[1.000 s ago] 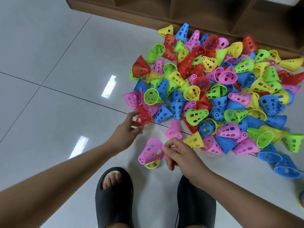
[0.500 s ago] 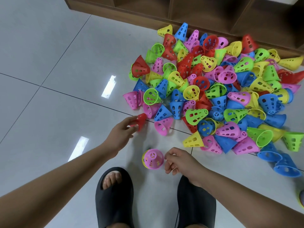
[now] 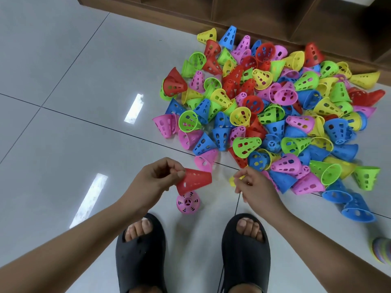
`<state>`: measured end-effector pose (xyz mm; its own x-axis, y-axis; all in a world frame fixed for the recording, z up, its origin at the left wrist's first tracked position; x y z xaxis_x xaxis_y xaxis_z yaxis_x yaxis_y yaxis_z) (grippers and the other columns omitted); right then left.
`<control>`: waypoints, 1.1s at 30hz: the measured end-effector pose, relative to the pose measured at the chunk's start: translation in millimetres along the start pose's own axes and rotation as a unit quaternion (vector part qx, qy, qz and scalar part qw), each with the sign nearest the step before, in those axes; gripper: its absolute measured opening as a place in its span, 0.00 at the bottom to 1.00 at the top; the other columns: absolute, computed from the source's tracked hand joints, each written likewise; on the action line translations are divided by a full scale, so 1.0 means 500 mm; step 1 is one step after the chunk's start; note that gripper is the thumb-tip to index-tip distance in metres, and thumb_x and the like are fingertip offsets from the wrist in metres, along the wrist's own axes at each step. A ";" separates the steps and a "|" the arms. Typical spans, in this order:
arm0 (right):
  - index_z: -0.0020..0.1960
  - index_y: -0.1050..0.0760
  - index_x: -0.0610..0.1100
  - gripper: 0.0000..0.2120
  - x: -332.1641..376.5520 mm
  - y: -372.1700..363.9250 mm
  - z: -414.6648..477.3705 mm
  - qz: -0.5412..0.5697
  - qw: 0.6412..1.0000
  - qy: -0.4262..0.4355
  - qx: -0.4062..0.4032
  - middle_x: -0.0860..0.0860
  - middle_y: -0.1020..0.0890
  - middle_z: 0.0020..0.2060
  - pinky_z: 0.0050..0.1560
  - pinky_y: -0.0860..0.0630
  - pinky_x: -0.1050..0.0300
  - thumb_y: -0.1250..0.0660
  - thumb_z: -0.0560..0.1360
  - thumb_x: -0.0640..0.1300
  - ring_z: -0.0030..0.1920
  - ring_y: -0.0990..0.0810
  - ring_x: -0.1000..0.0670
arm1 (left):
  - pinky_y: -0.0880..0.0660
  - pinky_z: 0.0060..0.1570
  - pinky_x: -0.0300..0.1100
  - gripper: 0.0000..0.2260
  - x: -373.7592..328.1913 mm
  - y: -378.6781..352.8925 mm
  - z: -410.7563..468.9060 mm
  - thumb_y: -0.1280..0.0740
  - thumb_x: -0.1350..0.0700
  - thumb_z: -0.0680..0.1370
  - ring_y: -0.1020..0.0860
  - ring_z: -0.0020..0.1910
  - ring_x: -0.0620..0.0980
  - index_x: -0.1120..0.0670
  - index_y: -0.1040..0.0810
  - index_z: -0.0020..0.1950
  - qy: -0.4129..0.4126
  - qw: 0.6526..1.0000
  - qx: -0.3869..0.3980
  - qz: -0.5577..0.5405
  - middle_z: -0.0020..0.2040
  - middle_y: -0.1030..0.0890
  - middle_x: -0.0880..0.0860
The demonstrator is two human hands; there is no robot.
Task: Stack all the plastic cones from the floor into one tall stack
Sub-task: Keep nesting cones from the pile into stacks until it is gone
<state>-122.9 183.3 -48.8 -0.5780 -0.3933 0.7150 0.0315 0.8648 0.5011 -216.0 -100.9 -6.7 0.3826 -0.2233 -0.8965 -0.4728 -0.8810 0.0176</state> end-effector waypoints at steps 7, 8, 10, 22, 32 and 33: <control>0.56 0.27 0.50 0.09 -0.035 0.053 0.023 -0.122 0.986 0.034 -0.111 0.51 0.20 0.34 0.40 0.25 0.53 0.28 0.80 0.48 0.40 0.20 0.53 | 0.31 0.39 0.37 0.05 0.055 -0.049 -0.028 0.31 0.56 0.85 0.26 0.40 0.47 0.55 0.16 0.55 0.027 0.996 0.076 0.035 0.47 0.17 0.61; 0.56 0.27 0.50 0.09 -0.039 0.053 0.025 -0.130 0.984 0.036 -0.115 0.52 0.20 0.35 0.40 0.25 0.53 0.28 0.80 0.49 0.40 0.20 0.53 | 0.30 0.40 0.36 0.05 0.068 -0.053 -0.030 0.32 0.58 0.85 0.25 0.40 0.45 0.54 0.16 0.55 0.035 0.996 0.071 0.038 0.46 0.15 0.58; 0.55 0.26 0.50 0.09 -0.045 0.052 0.029 -0.148 0.981 0.041 -0.119 0.54 0.20 0.37 0.40 0.23 0.52 0.28 0.80 0.51 0.41 0.20 0.52 | 0.26 0.46 0.40 0.06 0.097 -0.053 -0.029 0.33 0.58 0.86 0.21 0.43 0.47 0.52 0.17 0.57 0.041 0.996 0.065 0.051 0.47 0.14 0.55; 0.47 0.22 0.46 0.07 -0.030 0.042 0.026 -0.114 0.991 0.022 -0.066 0.54 0.19 0.37 0.35 0.31 0.58 0.32 0.83 0.47 0.38 0.22 0.57 | 0.20 0.41 0.43 0.05 0.189 -0.037 -0.010 0.35 0.50 0.86 0.16 0.41 0.47 0.44 0.22 0.61 0.124 0.983 -0.029 0.134 0.50 0.17 0.51; 0.48 0.24 0.42 0.08 0.003 -0.070 -0.043 0.254 0.940 -0.090 0.210 0.46 0.25 0.33 0.25 0.40 0.61 0.36 0.85 0.43 0.28 0.31 0.51 | 0.16 0.55 0.51 0.11 0.224 -0.079 0.004 0.29 0.50 0.84 0.14 0.47 0.55 0.55 0.20 0.60 0.207 0.977 -0.021 -0.039 0.54 0.13 0.61; 0.48 0.25 0.41 0.08 0.002 -0.078 -0.048 0.247 0.939 -0.090 0.222 0.46 0.25 0.33 0.25 0.40 0.62 0.36 0.85 0.42 0.28 0.32 0.51 | 0.16 0.56 0.50 0.11 0.222 -0.085 0.007 0.29 0.50 0.84 0.13 0.49 0.55 0.55 0.20 0.61 0.207 0.977 -0.011 -0.043 0.54 0.13 0.60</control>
<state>-105.2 141.7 -56.2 -0.7115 0.1149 0.6932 0.0126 0.9885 -0.1509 -156.2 -86.9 -108.4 0.7111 -0.2934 -0.6389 -0.4091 -0.9117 -0.0366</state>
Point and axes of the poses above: each hand's wrist, its own z-axis towards the middle knuckle, its own y-axis out of the back of the hand, x = y × z, the point moved 4 cm from there along z, towards the middle knuckle
